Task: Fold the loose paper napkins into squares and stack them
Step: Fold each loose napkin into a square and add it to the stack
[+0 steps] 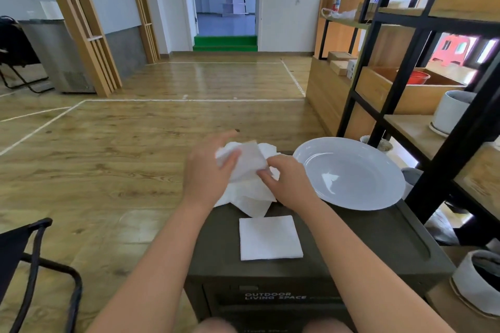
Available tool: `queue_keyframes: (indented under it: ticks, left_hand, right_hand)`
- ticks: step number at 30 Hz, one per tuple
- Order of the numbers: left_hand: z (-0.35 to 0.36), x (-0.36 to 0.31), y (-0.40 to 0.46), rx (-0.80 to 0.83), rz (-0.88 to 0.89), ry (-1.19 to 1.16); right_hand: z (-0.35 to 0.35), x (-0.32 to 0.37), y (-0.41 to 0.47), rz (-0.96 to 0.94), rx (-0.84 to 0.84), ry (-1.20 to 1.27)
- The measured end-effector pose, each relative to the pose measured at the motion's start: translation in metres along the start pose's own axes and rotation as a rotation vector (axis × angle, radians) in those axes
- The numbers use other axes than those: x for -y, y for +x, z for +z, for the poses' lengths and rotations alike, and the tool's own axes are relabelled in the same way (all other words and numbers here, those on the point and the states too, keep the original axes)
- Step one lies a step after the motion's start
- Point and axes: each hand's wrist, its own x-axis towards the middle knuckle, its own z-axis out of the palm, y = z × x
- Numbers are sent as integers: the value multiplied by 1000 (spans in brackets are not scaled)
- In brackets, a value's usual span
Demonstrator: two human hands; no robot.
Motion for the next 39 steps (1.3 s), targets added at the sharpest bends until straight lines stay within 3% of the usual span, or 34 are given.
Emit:
queue_keyframes:
  ticks: [2, 4, 6, 8, 11, 18, 23, 27, 33, 36, 39]
  left_hand:
    - [-9, 3, 2, -200, -162, -14]
    - [-13, 4, -4, -249, -387, -181]
    - [-13, 5, -14, -82, -621, -457]
    - [-11, 6, -28, 140, -746, -640]
    - [-11, 6, -42, 267, -731, -702]
    - [-9, -4, -48, 243, -463, -582]
    - [-7, -5, -49, 228, -390, -364]
    - [-5, -7, -49, 213, -328, -283]
    - [-5, -7, -49, 246, -286, -269]
    - [-5, -5, -48, 286, -311, -284]
    - [-4, -6, -51, 344, -438, -455]
  right_hand:
    - [-12, 11, -2, 162, 79, 321]
    - [-19, 19, -7, 277, 133, 606]
    - [-22, 24, -13, 323, 173, 745]
    - [-25, 25, -18, 384, 198, 828]
    - [-29, 24, -28, 426, 241, 883]
    - [-33, 16, -40, 422, 142, 838]
    - [-35, 10, -45, 299, -27, 501]
    - [-38, 5, -49, 185, -27, 384]
    - [-41, 0, -52, 215, 5, 306]
    - [-43, -3, -55, 243, 6, 385]
    - [-42, -6, -59, 305, 46, 615]
